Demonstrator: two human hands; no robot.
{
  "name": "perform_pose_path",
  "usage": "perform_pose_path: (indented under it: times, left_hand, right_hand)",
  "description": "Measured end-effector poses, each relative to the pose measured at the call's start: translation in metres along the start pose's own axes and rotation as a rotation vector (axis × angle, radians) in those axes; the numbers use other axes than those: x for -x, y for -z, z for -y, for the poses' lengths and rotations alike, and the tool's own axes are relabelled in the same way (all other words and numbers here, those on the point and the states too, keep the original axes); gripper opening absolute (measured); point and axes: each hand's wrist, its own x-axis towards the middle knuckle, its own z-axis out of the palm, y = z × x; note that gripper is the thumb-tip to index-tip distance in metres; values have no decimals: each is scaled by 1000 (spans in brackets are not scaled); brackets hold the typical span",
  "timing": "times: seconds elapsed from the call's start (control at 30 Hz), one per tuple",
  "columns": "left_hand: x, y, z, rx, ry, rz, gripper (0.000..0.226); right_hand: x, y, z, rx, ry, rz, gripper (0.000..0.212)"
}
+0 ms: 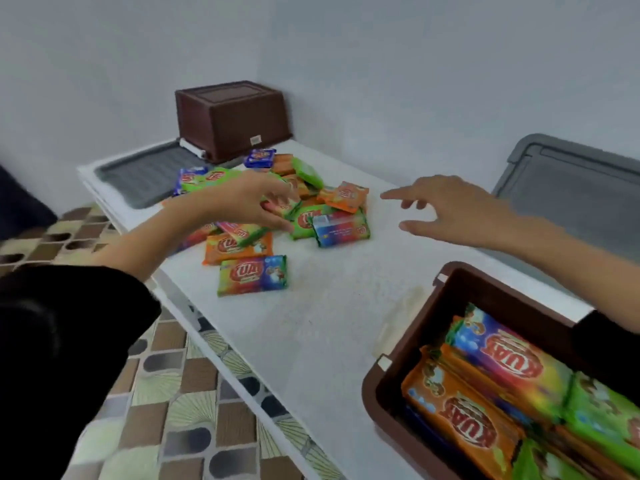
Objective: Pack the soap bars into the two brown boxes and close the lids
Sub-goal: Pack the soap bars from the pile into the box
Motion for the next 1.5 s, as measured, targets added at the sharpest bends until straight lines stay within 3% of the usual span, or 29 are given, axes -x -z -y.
perform_pose_path:
  times: [0.17,0.33,0.5,0.63,0.8,0.97,1.27,1.5]
  left_hand:
    - [14,-50,45,-6,167,175,75]
    - [21,-92,65,-152,110,143,80]
    - [25,-102,70,-206,22,7,65]
    - [20,-101,66,-111,16,25,60]
    - [19,-105,55,-74,-12,-2,60]
    - [3,-78,28,-93,-61,-27,61]
    - [-46,1,-88,-170,-455,-69,57]
    - [-45,-11,-196,-189,-851,172,58]
  right_hand:
    - [-90,-66,5,-156,198,210,65]
    - [-133,-120,-2,65,241,360,85]
    - [-142,-127,-15,245,355,268,78]
    - [-142,-123,-12,345,339,225,71]
    - [-127,-110,-10,195,252,236,74]
    - [-98,-67,-2,62,162,96,75]
    - [35,34,-22,107,-144,-48,74]
    - [165,54,-14,27,-356,52,74]
